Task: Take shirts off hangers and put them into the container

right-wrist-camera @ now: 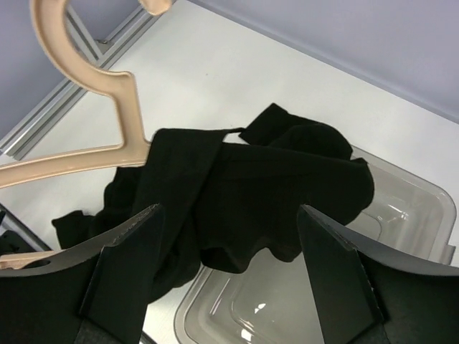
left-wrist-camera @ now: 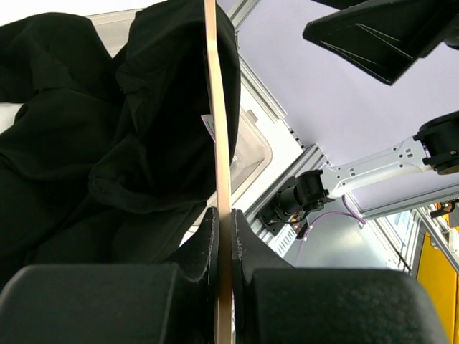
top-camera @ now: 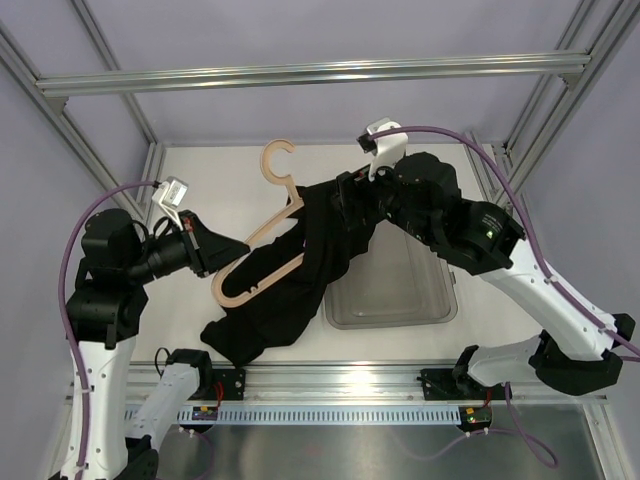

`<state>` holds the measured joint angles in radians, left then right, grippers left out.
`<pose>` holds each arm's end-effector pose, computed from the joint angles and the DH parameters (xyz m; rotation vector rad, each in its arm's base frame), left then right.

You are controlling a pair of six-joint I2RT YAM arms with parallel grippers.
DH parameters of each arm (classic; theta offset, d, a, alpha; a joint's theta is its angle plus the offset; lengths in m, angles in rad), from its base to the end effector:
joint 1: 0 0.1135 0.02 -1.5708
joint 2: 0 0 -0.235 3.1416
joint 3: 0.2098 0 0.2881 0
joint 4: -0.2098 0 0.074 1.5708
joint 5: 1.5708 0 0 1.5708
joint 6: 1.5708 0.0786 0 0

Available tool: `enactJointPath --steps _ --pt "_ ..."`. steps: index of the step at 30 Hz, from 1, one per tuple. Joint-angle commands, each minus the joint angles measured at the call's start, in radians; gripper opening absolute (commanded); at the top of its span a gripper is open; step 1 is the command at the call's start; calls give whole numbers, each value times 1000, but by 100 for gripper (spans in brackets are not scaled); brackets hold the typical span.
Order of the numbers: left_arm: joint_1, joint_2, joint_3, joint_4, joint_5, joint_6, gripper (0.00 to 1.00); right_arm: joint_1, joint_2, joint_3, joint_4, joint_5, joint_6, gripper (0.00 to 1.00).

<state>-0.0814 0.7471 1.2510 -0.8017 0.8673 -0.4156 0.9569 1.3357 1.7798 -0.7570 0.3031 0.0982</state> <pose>0.1792 -0.0748 0.4252 0.3103 1.8907 -1.1431 0.2126 0.2609 0.4714 -0.5930 1.7973 0.4407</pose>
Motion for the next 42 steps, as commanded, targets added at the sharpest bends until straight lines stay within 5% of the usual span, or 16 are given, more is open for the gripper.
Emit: enactJointPath --steps 1,12,25,35,42 --pt "0 -38 30 15 35 -12 0 -10 -30 -57 84 73 -32 83" --pt "-11 -121 4 -21 44 -29 0 -433 -128 -247 194 -352 3 88" --pt "-11 -117 -2 30 118 -58 0 -722 -134 -609 724 -997 135 85" --pt "-11 -92 14 41 121 -49 0 -750 -197 -747 864 -1096 163 67" --pt "-12 -77 25 29 116 -28 0 -765 -286 -804 877 -1058 166 76"
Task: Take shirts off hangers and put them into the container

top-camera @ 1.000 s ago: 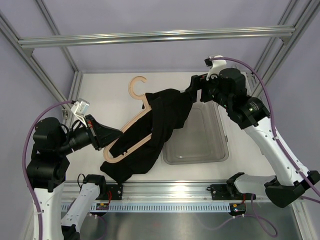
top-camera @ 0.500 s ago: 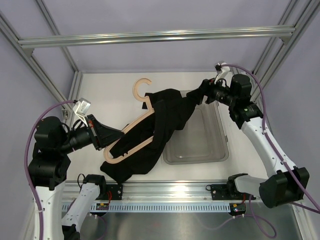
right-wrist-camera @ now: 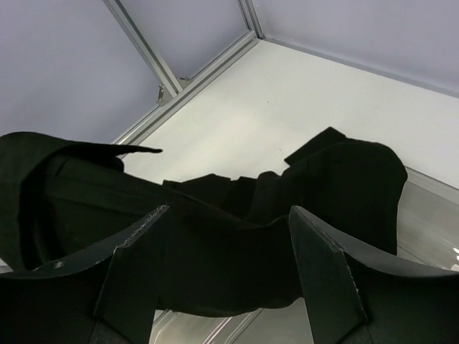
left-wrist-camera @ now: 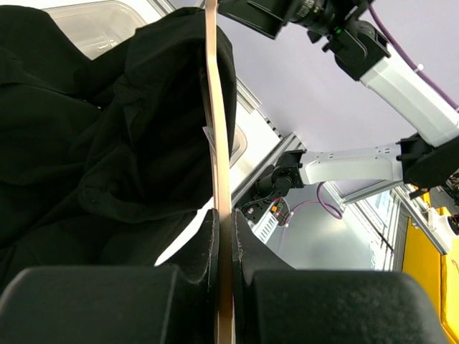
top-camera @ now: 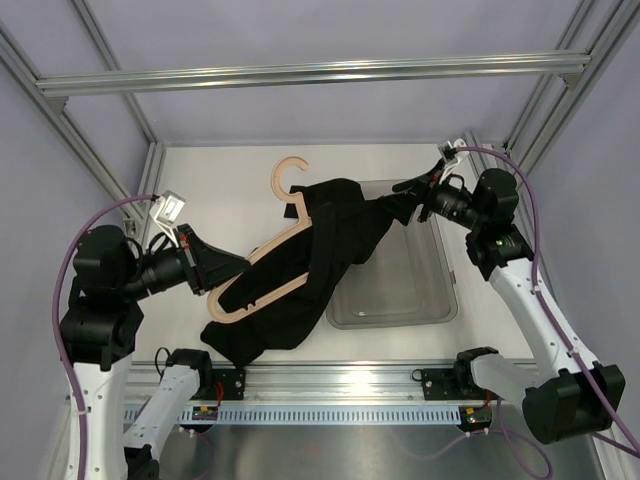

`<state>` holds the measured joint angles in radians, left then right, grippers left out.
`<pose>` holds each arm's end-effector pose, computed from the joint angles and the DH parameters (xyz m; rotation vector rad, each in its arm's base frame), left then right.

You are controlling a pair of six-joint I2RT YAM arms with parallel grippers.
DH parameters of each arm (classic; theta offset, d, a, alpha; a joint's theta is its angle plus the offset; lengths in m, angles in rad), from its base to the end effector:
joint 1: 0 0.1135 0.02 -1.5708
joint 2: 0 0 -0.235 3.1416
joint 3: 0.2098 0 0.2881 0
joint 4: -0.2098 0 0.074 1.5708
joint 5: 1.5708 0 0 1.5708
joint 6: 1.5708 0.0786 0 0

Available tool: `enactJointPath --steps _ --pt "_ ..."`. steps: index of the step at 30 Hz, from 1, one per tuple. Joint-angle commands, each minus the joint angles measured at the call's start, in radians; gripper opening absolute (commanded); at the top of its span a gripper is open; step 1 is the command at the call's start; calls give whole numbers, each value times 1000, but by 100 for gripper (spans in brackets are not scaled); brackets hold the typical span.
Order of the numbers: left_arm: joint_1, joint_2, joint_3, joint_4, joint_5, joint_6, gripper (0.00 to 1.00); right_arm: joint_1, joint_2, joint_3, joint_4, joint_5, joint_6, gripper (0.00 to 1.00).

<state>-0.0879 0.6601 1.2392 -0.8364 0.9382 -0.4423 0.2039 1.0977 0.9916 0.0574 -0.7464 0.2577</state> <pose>0.1477 -0.0767 0.4314 0.3669 1.8549 -1.2172 0.3134 0.1193 0.3461 -0.5486 1.6015 0.9502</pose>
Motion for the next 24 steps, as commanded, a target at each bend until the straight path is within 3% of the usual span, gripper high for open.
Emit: enactJointPath --steps 1,16,24 --pt "-4 13 39 60 44 5 0 -18 -61 -18 47 -8 5 76" --pt "-6 19 88 59 66 -7 0 -34 -38 -84 101 -21 12 68" --pt "-6 18 80 80 80 -19 0 -46 -22 -91 107 -31 12 46"
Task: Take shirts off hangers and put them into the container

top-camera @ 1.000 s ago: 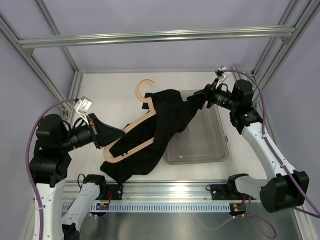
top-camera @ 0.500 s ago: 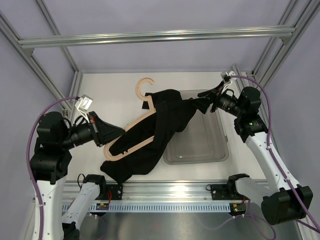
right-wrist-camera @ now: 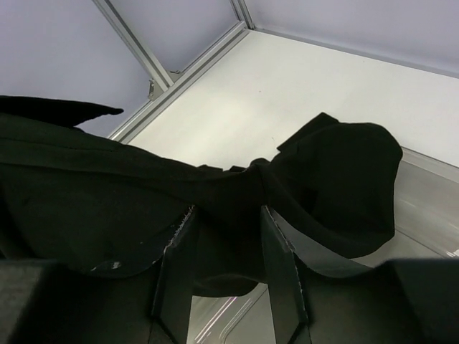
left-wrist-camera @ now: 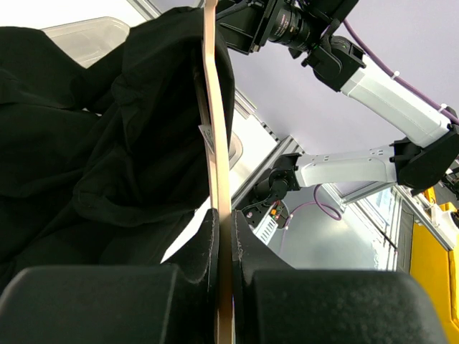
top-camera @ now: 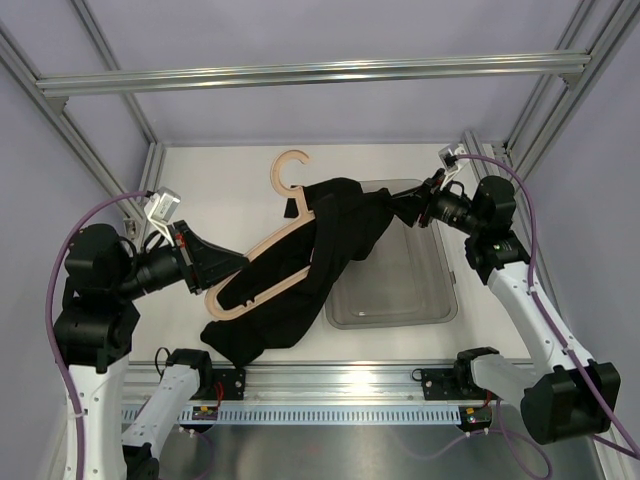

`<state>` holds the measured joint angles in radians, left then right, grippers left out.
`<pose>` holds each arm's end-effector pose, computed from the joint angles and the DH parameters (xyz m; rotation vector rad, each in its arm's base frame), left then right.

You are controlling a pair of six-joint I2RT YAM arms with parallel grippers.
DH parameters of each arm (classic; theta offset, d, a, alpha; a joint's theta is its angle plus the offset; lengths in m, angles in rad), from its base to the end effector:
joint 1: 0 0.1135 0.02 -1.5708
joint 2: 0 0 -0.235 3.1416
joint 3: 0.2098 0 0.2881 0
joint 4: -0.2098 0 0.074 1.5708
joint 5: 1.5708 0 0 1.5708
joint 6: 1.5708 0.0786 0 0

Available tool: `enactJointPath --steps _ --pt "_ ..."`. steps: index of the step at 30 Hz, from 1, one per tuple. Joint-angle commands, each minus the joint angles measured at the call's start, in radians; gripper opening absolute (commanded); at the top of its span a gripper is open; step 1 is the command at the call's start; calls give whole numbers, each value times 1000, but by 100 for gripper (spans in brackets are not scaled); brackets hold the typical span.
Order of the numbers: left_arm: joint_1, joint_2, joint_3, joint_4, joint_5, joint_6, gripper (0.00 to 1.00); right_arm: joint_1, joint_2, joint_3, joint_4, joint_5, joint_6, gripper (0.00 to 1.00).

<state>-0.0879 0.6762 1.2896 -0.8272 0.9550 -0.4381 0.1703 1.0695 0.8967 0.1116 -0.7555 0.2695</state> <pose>0.1431 -0.0770 0.4465 0.4053 1.8116 -1.2151 0.3121 0.1084 0.3222 -0.5151 1.6215 0.9443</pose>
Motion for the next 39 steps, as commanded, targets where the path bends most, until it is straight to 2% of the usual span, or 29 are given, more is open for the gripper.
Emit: enactJointPath --steps 1,2,7,9,11,17,24,29,39 --pt "-4 2 27 71 62 -22 0 -12 6 11 48 -27 4 44" --pt "-6 2 25 72 62 -21 0 -12 7 13 46 -31 7 40" --pt "-4 3 13 71 51 -11 0 -12 -8 13 11 4 4 5" --pt "-4 5 -1 79 51 -14 0 -12 -13 11 0 12 -3 5" --pt "-4 6 -9 82 50 -13 0 -12 -20 8 -4 16 2 0" --pt "-4 17 2 66 22 5 0 -12 -26 11 -21 48 10 0" --pt "-4 31 7 14 -33 53 0 -12 -75 21 -79 217 19 0" --pt "-6 34 7 -7 -62 73 0 -12 -75 51 -141 283 23 0" --pt "-4 28 -1 -23 -107 81 0 -12 -134 41 -151 447 154 0"
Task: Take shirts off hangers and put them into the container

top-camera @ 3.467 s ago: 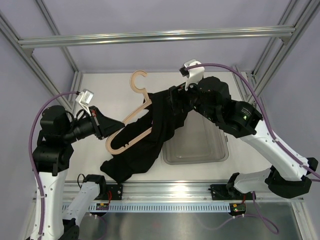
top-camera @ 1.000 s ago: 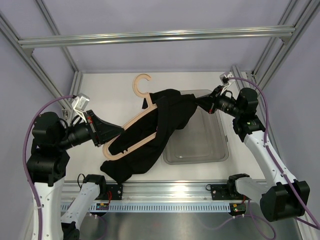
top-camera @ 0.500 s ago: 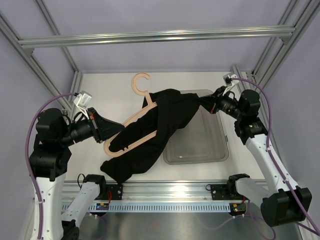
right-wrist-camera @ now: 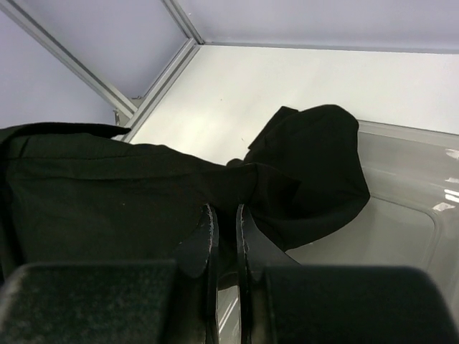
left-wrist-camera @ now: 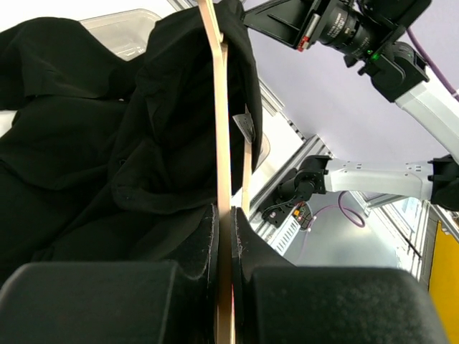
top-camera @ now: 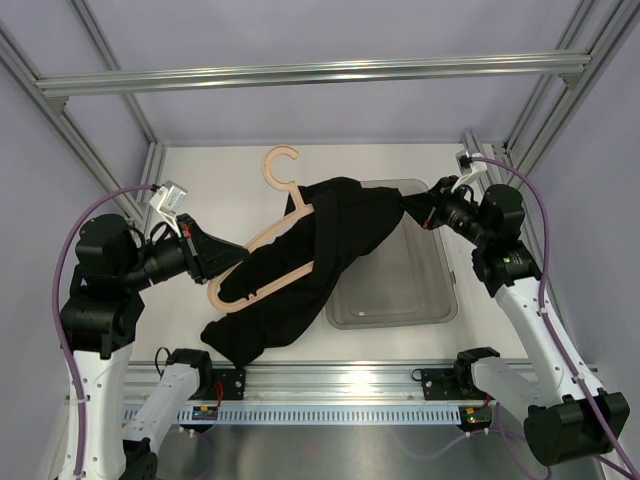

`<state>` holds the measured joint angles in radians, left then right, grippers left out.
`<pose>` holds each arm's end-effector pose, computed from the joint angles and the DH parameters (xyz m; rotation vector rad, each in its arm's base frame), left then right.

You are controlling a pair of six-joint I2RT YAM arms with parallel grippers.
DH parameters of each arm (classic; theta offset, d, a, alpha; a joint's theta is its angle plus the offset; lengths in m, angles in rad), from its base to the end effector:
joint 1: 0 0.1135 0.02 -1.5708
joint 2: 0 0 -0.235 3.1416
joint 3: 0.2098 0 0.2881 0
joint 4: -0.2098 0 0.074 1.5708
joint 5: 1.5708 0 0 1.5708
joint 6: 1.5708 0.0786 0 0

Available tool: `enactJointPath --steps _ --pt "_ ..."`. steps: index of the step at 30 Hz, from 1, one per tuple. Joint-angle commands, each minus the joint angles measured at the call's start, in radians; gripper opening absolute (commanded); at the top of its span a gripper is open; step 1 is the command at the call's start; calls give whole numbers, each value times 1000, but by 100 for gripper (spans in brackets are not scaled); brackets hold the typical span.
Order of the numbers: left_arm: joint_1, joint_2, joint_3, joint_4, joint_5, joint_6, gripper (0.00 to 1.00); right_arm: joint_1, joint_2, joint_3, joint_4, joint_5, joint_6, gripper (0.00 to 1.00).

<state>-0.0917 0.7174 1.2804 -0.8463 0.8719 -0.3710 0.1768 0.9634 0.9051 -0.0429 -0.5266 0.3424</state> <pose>0.1626 -0.0754 0.4343 0.3707 1.8607 -1.1202 0.3001 0.0937 0.3356 -0.2684 1.7053 0.8260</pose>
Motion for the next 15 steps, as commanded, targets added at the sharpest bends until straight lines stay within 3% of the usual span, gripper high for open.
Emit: enactJointPath --steps 1,8,15 --pt "-2 -15 7 -4 -28 14 0 -19 -34 29 5 230 113 0" --pt "0 -18 8 -4 -21 10 0 -19 -48 34 -15 321 184 0" --pt "0 -22 13 13 12 -2 0 -19 -37 38 -11 275 136 0"
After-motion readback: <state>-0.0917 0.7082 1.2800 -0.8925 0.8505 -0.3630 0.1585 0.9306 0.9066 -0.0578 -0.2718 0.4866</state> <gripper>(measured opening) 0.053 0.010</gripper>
